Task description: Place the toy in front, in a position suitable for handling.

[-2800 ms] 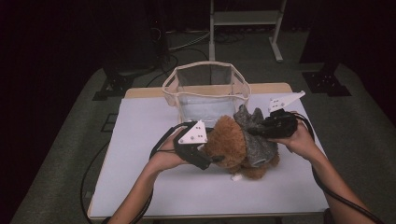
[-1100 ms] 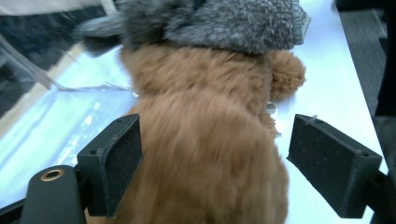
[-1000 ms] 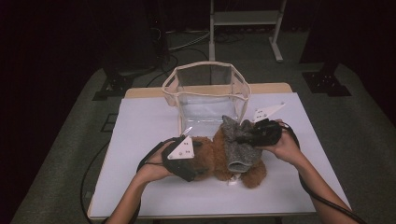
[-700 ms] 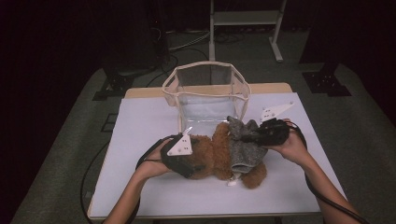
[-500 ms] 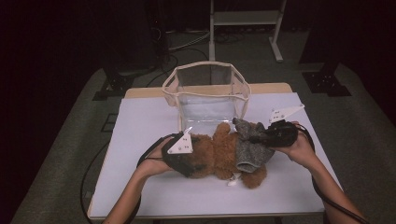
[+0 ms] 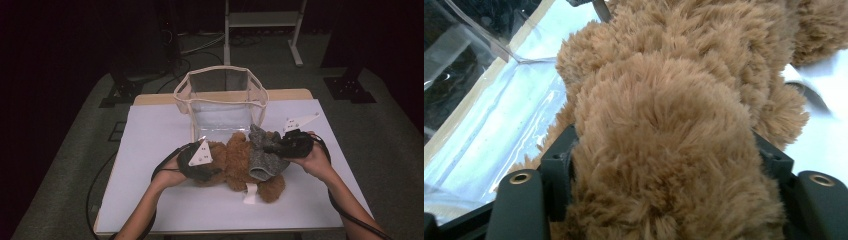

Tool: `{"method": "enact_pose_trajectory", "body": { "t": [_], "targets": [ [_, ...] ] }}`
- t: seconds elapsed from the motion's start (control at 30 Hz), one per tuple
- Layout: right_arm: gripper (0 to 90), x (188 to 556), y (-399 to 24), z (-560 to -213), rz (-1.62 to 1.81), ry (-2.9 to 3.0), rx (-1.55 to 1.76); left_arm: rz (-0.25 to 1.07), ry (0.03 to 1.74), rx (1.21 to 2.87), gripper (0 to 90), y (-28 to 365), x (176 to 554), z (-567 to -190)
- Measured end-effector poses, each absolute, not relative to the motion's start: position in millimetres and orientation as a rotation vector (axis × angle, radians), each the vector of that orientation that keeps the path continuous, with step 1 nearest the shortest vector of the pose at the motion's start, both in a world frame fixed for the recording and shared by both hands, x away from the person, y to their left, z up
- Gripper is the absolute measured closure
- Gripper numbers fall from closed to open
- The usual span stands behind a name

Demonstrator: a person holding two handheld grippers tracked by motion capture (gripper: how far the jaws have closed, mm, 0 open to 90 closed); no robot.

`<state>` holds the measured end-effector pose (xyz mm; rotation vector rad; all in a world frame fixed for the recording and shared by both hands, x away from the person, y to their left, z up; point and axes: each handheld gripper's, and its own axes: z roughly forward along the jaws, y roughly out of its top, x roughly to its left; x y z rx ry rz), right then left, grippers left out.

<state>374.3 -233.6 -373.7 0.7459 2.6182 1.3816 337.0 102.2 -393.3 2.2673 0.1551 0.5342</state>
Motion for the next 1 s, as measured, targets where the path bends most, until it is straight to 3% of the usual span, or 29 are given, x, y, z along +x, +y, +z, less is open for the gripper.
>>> {"method": "enact_pose_trajectory", "body": {
  "t": [0.27,0.43,0.6,1.0],
  "targets": [
    [76.8,368.0,-226.9,-358.0,1.446,2.619,0.667,0.486,0.182,2.308,38.2,128.5,330.8,-367.8],
    [76.8,362.7,-213.4,-365.7,1.476,2.655,0.622,0.437,0.217,2.354,38.1,153.0,328.0,-363.9],
    [76.8,365.1,-199.4,-385.1,1.525,2.680,0.635,0.401,0.249,2.359,35.0,162.5,328.9,-370.2],
    [76.9,359.1,-221.5,-418.0,1.425,2.740,0.762,0.376,0.251,2.347,26.2,163.0,336.1,-372.6]
  ]
}}
